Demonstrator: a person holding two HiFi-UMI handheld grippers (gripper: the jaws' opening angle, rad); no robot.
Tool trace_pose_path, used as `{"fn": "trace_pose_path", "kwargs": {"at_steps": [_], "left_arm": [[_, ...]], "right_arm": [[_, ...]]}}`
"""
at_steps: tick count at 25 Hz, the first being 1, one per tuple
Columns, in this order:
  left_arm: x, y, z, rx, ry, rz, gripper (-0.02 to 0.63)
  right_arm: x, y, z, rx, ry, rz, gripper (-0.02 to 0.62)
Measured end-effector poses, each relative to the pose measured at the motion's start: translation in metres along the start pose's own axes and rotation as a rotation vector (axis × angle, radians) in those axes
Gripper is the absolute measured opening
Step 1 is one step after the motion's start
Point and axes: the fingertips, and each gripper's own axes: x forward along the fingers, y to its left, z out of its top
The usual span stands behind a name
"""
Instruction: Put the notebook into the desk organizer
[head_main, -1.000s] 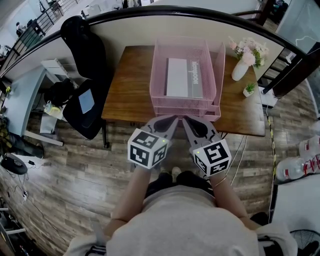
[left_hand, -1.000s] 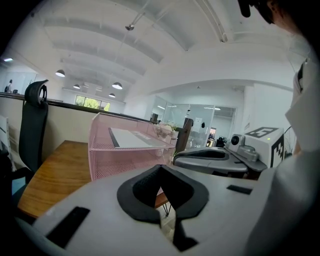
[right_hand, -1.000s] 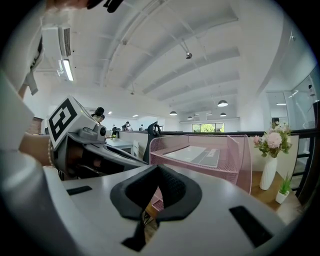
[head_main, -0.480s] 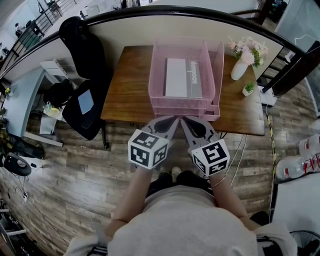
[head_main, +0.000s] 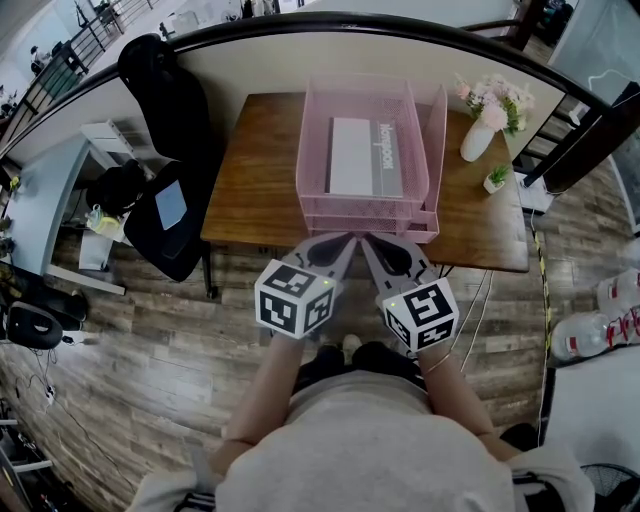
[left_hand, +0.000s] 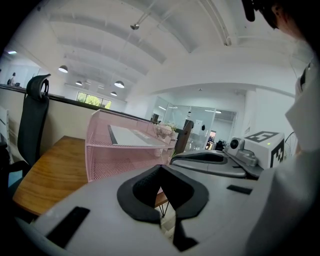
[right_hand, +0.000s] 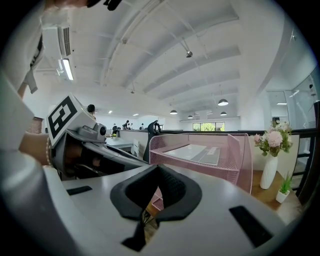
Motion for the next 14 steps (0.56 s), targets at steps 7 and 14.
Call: {"fn": "trace_pose_path", "kwargs": {"at_steps": [7, 14], "left_arm": [[-0.0012, 0.0028, 0.004, 0.007, -0.009, 0.0, 0.011], [-0.002, 0.0041, 0.0037, 0.0, -0.009, 0.003, 0.011]], "right_arm": [[0.0007, -0.0014, 0.0009, -0.002, -0.001, -0.003, 0.009], [-0.0008, -0.0037, -0.0002, 0.016, 0.001, -0.004, 0.009]]}}
